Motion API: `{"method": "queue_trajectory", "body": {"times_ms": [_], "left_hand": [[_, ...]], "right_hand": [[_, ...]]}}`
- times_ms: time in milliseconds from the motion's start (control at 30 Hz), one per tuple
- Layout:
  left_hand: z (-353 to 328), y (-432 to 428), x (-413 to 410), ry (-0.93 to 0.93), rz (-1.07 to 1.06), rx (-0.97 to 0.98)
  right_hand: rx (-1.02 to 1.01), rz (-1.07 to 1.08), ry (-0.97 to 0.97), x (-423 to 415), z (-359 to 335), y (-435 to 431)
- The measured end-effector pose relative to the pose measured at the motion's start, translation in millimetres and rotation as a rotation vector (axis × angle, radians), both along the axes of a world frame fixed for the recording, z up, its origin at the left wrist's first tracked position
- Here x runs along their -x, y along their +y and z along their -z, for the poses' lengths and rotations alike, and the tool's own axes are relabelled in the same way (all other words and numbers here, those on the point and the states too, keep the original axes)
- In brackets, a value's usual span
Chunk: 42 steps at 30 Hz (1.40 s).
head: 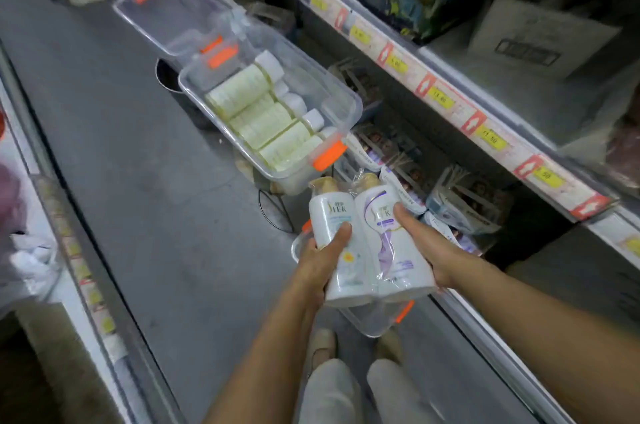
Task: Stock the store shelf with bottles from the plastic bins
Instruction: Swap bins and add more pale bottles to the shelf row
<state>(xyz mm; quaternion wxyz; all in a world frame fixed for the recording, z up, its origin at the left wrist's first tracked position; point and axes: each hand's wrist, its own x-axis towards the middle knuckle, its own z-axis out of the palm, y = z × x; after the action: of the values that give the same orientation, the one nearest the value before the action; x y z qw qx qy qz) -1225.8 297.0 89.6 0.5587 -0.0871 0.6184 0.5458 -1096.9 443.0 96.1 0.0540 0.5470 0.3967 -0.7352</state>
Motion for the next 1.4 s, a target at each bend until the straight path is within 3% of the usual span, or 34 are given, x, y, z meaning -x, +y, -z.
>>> {"method": "queue_trajectory", "body": {"times_ms": [267, 867, 1400], "left_hand": [[-96, -10, 12, 0.021, 0.044, -0.105], [-211, 10, 44, 0.027, 0.122, -0.24], [-309, 52, -9, 0.165, 0.357, -0.427]], "right_hand": [[-0.157, 0.049, 0.049, 7, -88, -15], [-0.447, 0.274, 0.228, 18, -216, -25], [-0.729, 0.525, 0.24, -51, -304, -30]]}}
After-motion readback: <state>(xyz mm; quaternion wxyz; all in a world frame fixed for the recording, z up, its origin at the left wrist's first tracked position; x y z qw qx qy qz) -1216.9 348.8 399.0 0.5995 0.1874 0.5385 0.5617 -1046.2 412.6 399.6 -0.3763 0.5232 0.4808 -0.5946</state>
